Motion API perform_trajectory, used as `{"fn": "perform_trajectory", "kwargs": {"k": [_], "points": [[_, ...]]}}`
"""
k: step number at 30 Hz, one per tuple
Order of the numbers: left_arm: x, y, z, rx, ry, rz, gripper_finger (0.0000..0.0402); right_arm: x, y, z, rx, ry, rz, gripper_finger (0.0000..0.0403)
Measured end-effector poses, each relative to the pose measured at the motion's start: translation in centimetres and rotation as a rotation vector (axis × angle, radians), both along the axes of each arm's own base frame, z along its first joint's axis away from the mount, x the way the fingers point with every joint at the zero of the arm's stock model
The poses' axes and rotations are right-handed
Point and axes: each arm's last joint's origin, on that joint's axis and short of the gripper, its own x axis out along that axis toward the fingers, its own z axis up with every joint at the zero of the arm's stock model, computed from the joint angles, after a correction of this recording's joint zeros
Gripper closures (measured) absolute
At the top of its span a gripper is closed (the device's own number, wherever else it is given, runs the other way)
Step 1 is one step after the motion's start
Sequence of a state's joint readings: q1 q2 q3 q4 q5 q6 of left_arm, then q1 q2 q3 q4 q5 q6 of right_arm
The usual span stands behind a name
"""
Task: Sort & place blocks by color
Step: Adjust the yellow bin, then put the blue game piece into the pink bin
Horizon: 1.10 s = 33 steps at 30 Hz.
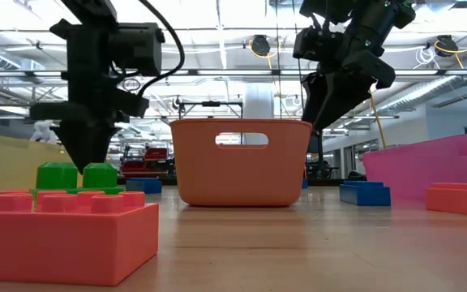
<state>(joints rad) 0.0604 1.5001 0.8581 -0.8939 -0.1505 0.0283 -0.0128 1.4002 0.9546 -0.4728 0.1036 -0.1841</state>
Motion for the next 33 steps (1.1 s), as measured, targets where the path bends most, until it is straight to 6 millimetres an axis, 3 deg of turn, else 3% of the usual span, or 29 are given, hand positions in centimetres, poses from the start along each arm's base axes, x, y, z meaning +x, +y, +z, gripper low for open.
{"fn": "perform_trajectory", "kwargs": {"k": [9, 14, 21, 28, 33], "points": [[-0.4, 0.7, 0.4, 0.011, 0.032, 0.064, 0.021, -0.1, -0.1, 0.0, -0.015, 0.006, -0.012, 0.0149], [1.1, 0.4, 2.6, 0.001, -0.051, 0.046, 0.021, 0.2, -1.0, 0.3, -0.22, -0.014, -0.039, 0.0149], [3.5, 0.6, 5.7, 0.041, -0.228, 0.052, 0.0225, 0.7, -5.2, 1.2, -0.26, -0.118, -0.103, 0.0149], [3.6, 2.0, 5.8, 0.091, -0.248, 0.052, 0.0248, 0.0, -9.7, 2.1, -0.237, -0.111, -0.187, 0.0149], [2.5, 4.1, 4.7, 0.092, -0.186, 0.096, 0.026, 0.6, -11.6, 2.9, -0.237, -0.073, -0.224, 0.0149]]}}
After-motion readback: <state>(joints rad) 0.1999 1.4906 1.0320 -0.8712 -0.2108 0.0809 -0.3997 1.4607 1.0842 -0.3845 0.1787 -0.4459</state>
